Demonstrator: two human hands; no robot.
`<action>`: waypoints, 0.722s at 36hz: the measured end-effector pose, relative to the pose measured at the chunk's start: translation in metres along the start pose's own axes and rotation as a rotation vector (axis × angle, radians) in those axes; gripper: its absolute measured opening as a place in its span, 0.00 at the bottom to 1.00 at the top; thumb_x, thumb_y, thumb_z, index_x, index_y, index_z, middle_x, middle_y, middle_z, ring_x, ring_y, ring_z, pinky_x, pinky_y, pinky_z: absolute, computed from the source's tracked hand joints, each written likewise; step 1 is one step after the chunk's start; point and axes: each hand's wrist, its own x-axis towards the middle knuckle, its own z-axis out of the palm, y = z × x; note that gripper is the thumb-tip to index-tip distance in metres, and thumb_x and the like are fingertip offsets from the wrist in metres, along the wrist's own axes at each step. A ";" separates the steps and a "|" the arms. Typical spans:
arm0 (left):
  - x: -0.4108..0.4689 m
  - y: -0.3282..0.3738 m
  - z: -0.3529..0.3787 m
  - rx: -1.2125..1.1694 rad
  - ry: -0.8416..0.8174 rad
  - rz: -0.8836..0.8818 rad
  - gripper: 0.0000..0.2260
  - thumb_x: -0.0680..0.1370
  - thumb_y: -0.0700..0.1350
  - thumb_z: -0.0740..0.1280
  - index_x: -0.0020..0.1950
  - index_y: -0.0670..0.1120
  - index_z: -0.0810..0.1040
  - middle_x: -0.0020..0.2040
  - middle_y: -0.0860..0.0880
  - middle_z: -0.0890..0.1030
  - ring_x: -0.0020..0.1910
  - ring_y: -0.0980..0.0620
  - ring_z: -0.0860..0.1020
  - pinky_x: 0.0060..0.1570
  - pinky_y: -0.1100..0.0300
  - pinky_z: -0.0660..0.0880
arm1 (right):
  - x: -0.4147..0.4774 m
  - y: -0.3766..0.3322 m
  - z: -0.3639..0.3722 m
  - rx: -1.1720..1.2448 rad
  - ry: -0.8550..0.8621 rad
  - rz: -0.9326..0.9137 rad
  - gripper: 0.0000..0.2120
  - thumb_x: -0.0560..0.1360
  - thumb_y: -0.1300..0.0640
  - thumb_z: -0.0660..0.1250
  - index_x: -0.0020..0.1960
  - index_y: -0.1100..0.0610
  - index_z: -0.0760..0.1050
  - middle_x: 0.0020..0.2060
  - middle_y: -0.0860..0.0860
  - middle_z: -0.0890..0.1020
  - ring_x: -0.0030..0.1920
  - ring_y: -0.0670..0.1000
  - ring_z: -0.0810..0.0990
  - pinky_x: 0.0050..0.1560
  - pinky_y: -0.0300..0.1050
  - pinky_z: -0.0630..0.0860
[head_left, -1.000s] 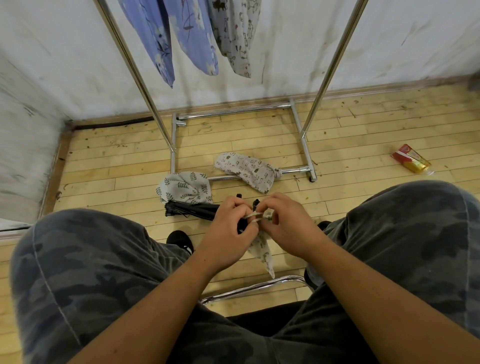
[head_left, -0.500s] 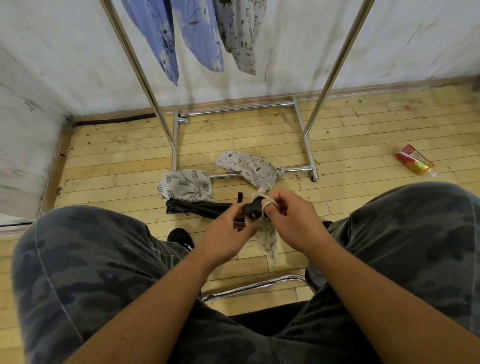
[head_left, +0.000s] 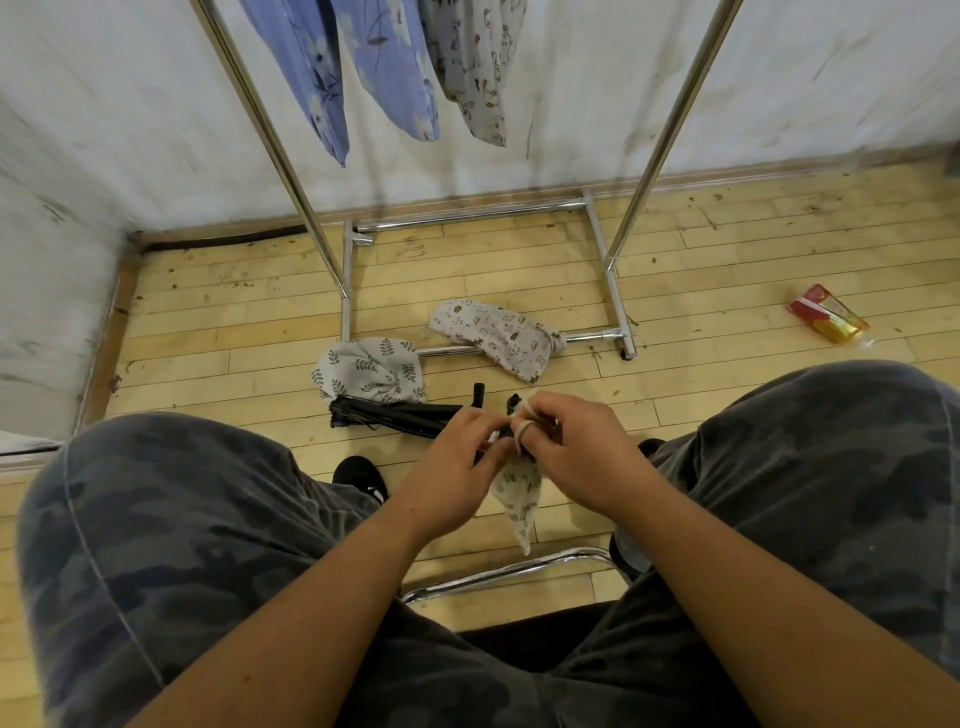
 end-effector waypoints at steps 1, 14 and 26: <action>0.001 0.000 0.000 -0.012 0.012 -0.004 0.12 0.86 0.52 0.60 0.68 0.55 0.75 0.61 0.56 0.73 0.56 0.65 0.74 0.51 0.78 0.69 | 0.001 0.000 -0.001 -0.009 0.022 -0.008 0.09 0.82 0.53 0.67 0.43 0.51 0.77 0.38 0.47 0.80 0.39 0.44 0.76 0.39 0.40 0.76; -0.001 0.004 0.001 -0.024 -0.042 -0.042 0.10 0.87 0.54 0.55 0.66 0.58 0.71 0.55 0.58 0.76 0.49 0.66 0.75 0.42 0.72 0.68 | 0.000 -0.006 -0.004 0.055 0.052 -0.013 0.05 0.81 0.53 0.70 0.46 0.50 0.78 0.39 0.45 0.80 0.38 0.39 0.76 0.37 0.33 0.74; 0.001 0.005 0.005 0.021 -0.001 -0.012 0.10 0.86 0.55 0.58 0.63 0.57 0.75 0.53 0.58 0.78 0.50 0.62 0.78 0.48 0.64 0.76 | -0.003 -0.007 0.000 0.020 0.024 -0.152 0.07 0.82 0.55 0.67 0.45 0.52 0.78 0.36 0.45 0.78 0.39 0.46 0.76 0.39 0.40 0.74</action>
